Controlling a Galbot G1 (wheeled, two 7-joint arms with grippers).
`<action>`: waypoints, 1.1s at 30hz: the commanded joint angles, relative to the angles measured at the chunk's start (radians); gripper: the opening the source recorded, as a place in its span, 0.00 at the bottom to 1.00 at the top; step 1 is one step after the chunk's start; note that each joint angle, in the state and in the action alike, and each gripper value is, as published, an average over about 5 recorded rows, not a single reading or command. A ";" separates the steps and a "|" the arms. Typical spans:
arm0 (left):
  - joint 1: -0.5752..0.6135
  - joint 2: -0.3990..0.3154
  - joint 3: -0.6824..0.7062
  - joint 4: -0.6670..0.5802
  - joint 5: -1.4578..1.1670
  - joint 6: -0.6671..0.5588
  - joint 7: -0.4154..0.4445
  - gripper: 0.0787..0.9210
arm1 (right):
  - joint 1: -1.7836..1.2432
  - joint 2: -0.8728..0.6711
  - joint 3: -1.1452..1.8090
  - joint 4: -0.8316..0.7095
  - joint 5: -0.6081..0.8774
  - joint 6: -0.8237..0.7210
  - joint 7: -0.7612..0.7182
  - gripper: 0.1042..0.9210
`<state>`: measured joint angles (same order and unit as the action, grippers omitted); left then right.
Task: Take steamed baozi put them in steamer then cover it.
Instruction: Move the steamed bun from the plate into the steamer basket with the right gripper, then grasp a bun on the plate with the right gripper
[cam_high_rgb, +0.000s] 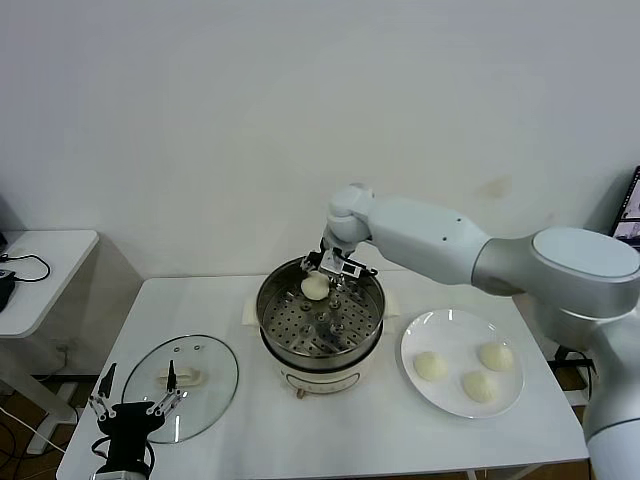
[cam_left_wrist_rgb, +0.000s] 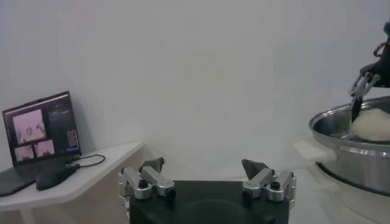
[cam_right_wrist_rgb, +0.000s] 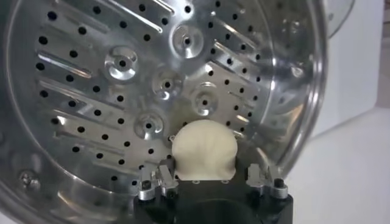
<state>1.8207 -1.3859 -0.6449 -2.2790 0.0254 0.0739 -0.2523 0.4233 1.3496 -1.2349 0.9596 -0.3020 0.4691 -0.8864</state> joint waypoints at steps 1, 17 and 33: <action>0.002 -0.003 0.000 -0.003 0.001 0.000 0.000 0.88 | -0.019 0.013 0.003 -0.046 -0.040 0.043 0.016 0.68; 0.014 0.002 0.003 -0.031 0.002 0.002 0.001 0.88 | 0.205 -0.206 -0.038 0.334 0.370 -0.329 -0.152 0.88; -0.020 0.056 0.008 -0.027 -0.017 0.018 0.007 0.88 | 0.207 -0.905 0.039 0.808 0.461 -0.788 -0.123 0.88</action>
<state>1.8112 -1.3484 -0.6378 -2.3155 0.0149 0.0915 -0.2456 0.6253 0.7865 -1.2157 1.5376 0.0933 -0.1190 -0.9931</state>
